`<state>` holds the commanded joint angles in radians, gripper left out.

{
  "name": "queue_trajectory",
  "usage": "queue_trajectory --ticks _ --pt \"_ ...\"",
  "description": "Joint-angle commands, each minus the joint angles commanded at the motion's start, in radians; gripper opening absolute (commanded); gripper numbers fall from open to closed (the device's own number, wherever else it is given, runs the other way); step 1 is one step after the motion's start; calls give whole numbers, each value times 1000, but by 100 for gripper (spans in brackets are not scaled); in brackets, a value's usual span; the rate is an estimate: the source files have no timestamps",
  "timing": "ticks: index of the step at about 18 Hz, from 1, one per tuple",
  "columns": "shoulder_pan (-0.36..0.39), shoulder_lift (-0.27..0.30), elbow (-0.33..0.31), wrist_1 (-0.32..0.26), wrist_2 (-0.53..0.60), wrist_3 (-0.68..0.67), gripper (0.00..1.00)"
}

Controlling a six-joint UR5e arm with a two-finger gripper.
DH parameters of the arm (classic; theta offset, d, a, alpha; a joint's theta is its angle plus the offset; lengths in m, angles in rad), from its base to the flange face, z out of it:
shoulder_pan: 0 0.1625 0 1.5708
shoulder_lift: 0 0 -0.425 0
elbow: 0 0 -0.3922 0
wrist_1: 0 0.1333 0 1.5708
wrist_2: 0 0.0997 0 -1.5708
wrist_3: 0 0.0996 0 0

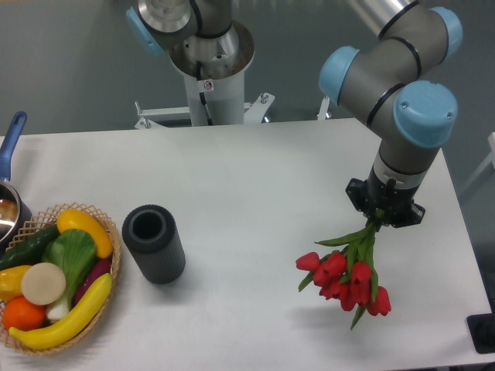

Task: Insert the flowers into the vase
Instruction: 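Carry the red tulip bunch in the gripper over to the black vase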

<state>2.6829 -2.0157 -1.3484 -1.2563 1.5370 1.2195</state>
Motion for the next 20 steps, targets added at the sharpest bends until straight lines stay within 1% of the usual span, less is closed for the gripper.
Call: queue_trajectory --ticks 3,4,7,8,9,10,11,13,14,16,18,20 --pt "-12 2 9 0 -6 0 0" --pt "-32 17 8 3 -27 -2 0" --pt "-54 51 -3 17 -151 -12 0" --pt "-57 64 -5 35 -200 -21 0" --pt "-58 72 -9 47 -219 -25 0" --pt "-77 95 -40 113 -263 -25 0" --pt "-81 106 -63 147 -294 -25 0" --pt "-81 130 -110 205 -414 -34 0" --pt "-75 152 -148 240 -534 -76 0" --pt "-69 164 -175 277 -691 -119 0" --pt "-58 179 -192 279 -844 -141 0" --pt "-57 181 -208 281 -1016 -184 0"
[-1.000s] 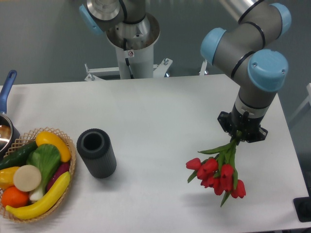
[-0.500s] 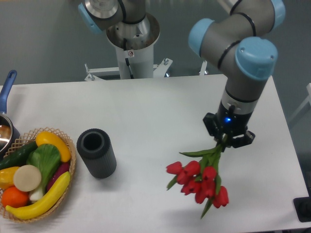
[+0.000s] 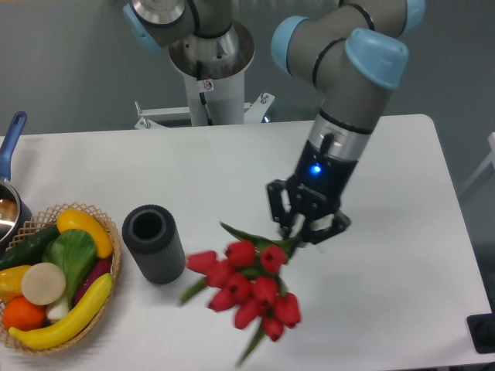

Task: Insert the flowers into the vase
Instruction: 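Carry the red tulip bunch in the gripper over to the black vase, then lower the tulip stems down into the black vase opening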

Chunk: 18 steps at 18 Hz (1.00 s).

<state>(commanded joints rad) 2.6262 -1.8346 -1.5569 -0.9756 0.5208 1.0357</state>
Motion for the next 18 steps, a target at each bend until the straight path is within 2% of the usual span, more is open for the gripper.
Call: queue_trajectory --ticks 1,3,6,9,14,18 --pt "-5 5 -12 2 -55 -11 0" --pt "-20 55 -69 15 -129 -6 0" --pt "-40 80 -169 133 -310 -14 0" --pt "-57 124 -258 173 -366 -5 0" --pt "-84 109 -269 187 -364 7 0" --pt "-110 66 -269 210 -363 21 0"
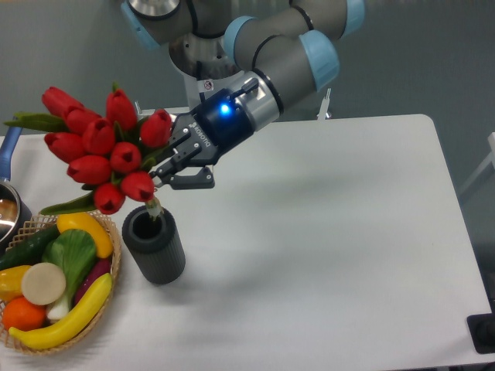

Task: Insert the flowers into the vase
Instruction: 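Lower the tulip stems down into the black vase opening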

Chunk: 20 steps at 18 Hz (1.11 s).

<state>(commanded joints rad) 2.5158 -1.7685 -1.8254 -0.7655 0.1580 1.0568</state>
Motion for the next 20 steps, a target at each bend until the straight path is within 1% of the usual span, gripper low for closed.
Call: queue_trajectory --ticks 4,7,13,17,20 --pt "-15 -37 0 0 5 22 0" --pt "-14 -51 -11 2 9 23 0" --pt "-9 -55 -70 2 11 87 2" --pt "-8 -80 -118 3 11 205 4" --pt "-5 -81 -138 6 12 215 8"
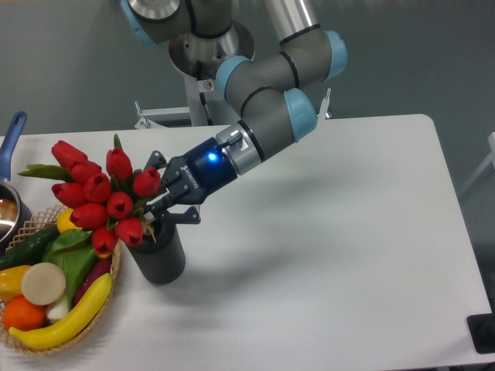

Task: Insert the flowers into the vase
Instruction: 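Lower the tulip stems down into the black vase opening, then open the gripper to release the tulip stems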

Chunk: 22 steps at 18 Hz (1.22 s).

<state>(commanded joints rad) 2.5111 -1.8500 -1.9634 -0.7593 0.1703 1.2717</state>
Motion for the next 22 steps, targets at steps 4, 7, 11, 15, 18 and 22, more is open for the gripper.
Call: queue_trajectory --ticks 4,7,11,15,18,22 --pt "3 -17 -26 2 20 24 16" --pt "2 -28 -49 2 70 41 28" --pt "2 -25 -66 2 72 43 51" --pt "3 -20 -80 -2 74 37 85" --pt "12 -17 -83 -3 74 34 100" --pt "55 9 -81 0 72 34 100"
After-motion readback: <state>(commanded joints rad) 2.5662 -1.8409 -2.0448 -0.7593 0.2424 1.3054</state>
